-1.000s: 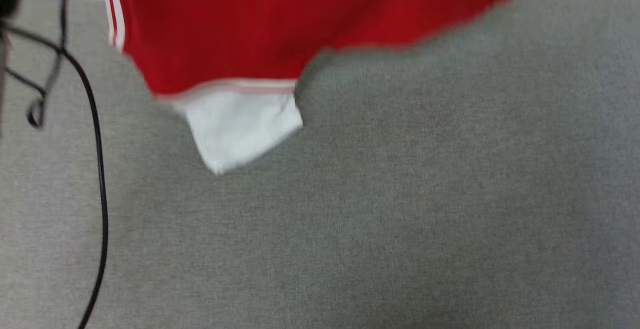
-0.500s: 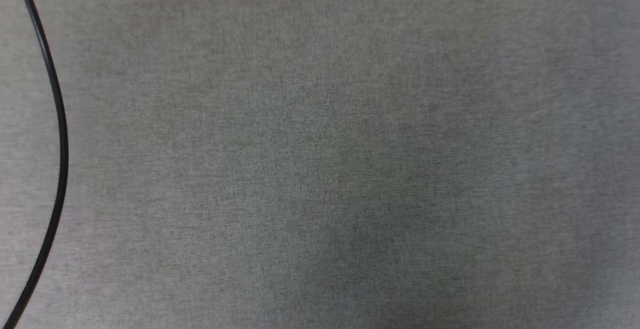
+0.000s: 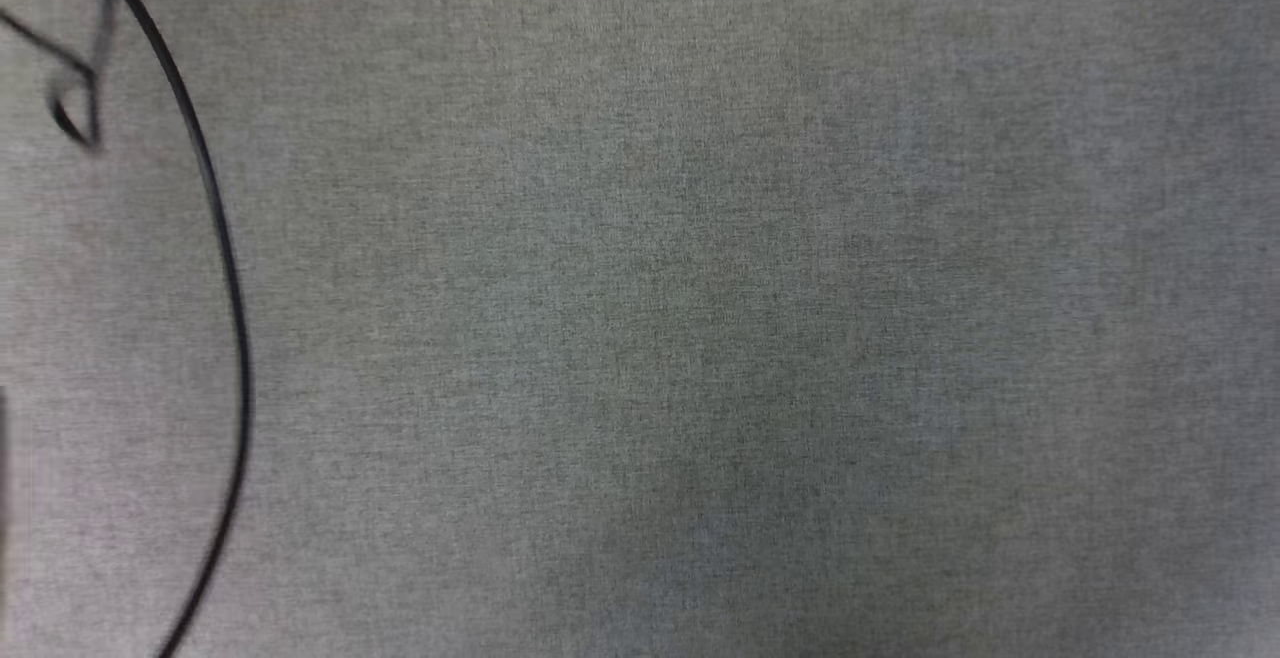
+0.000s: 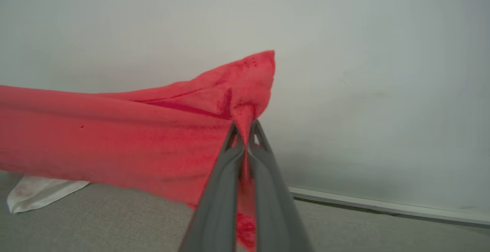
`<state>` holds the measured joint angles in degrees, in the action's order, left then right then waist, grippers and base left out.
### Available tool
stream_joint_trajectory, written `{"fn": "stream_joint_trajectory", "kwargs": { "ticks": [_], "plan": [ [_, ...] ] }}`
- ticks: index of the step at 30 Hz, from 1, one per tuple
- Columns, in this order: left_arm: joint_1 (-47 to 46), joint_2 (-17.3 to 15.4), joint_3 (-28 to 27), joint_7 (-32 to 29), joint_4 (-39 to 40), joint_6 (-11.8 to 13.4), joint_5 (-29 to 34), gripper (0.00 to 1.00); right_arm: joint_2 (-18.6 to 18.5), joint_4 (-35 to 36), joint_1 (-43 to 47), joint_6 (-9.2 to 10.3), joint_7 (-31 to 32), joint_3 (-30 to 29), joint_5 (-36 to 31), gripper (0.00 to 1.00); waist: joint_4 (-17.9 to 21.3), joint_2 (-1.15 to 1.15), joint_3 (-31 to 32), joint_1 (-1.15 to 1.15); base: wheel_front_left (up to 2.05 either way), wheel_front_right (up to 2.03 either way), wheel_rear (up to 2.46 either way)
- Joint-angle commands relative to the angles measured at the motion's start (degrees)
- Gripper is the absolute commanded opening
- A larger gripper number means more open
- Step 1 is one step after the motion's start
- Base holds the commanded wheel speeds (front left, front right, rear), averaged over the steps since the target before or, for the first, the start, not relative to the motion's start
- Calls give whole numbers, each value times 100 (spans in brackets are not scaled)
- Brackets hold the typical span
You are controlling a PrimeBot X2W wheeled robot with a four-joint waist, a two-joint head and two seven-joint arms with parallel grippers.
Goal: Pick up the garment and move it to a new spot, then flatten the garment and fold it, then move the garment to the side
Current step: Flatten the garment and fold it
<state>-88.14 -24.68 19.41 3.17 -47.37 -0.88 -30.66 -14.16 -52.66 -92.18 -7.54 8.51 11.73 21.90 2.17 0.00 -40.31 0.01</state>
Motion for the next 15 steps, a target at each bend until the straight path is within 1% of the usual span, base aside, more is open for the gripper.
{"fn": "stream_joint_trajectory", "kwargs": {
  "ticks": [1, 5, 9, 12, 15],
  "plan": [
    [384, 11, -69, 100, -94, -63, -132, 0, -42, -33, 316, 10, -126, 112, 195, 0, -12, 0, 126, -1, 0, 0, 0],
    [1144, 92, -215, 265, -227, -224, -461, 0, -108, 59, 1002, 11, -309, 424, 547, 0, -13, 0, 385, -1, 0, 0, 0],
    [2050, 120, -333, 516, -291, -355, -742, 0, -183, 175, 1848, 11, -499, 751, 880, 0, -9, 0, 797, -1, 0, 0, 0],
    [2827, 221, -318, 642, -257, -440, -899, 0, -301, 270, 2553, 11, -612, 926, 1155, 0, -64, 0, 1137, -1, 0, 0, 0],
    [3577, 234, -291, 758, -158, -491, -1003, 0, -440, 398, 3240, 12, -746, 1054, 1385, 0, -109, 0, 1534, -1, 0, 0, 0]
  ]
}}
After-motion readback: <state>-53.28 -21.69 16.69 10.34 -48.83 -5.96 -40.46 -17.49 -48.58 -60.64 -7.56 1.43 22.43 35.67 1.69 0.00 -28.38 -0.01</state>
